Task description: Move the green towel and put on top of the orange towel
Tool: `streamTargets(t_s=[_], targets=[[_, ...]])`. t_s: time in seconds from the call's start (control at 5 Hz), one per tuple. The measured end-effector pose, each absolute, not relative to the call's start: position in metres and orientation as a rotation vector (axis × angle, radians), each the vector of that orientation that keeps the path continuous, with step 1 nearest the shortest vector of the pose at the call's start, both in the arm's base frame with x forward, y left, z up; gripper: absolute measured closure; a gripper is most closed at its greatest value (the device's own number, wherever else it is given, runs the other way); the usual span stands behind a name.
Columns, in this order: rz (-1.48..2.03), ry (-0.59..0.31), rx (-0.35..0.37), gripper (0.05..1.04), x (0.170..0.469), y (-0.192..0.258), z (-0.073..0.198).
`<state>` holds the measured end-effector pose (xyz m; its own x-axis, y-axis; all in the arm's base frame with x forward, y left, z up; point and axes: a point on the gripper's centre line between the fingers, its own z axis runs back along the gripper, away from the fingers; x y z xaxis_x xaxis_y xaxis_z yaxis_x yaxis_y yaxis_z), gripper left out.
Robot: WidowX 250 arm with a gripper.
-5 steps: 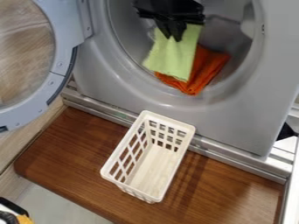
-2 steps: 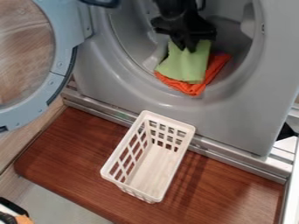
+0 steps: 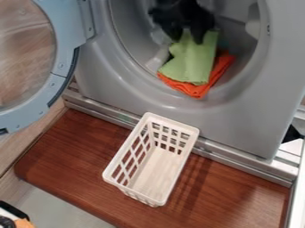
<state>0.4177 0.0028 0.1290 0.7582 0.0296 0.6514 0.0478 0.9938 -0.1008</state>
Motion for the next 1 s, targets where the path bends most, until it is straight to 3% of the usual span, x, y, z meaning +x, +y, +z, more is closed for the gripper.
streamTargets(t_s=[0.2, 0.4, 0.6, 0.8, 1.0], targets=[[-0.01, -0.727, -0.135, 0.075, 0.387, 0.002, 0.147], [-0.007, -0.662, -0.137, 0.079, 0.348, 0.005, 0.142], [0.051, -0.441, -0.036, 0.084, 0.31, 0.003, 0.103], [0.04, -0.275, 0.028, 0.084, 0.285, 0.002, 0.056], [-0.011, -0.262, 0.042, 0.084, 0.273, -0.005, 0.043]])
